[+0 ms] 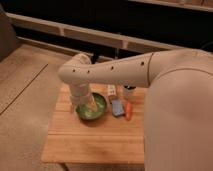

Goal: Stand the bottle upright

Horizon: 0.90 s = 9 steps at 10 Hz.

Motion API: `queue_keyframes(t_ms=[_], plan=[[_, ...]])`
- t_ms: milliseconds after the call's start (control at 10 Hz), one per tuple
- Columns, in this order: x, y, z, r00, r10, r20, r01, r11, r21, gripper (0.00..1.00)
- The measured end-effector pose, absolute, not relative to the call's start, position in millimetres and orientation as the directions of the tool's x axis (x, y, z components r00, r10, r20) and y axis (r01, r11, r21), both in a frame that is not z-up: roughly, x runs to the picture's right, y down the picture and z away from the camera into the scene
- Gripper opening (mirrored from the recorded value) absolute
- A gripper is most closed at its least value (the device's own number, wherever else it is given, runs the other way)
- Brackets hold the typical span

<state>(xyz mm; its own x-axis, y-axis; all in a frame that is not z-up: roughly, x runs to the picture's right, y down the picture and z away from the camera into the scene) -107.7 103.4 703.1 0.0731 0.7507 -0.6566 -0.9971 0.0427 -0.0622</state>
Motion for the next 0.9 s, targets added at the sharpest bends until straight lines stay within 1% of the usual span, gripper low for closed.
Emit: queue_keyframes(t_ms=[700, 900], plan=[[-107.6, 103.1, 703.1, 0.074, 0.751, -0.656, -0.997, 0.044, -0.062, 0.65], [-105.8, 93.1, 706.4, 0.082, 0.771, -0.632, -0.996, 0.050, -0.068, 0.65]])
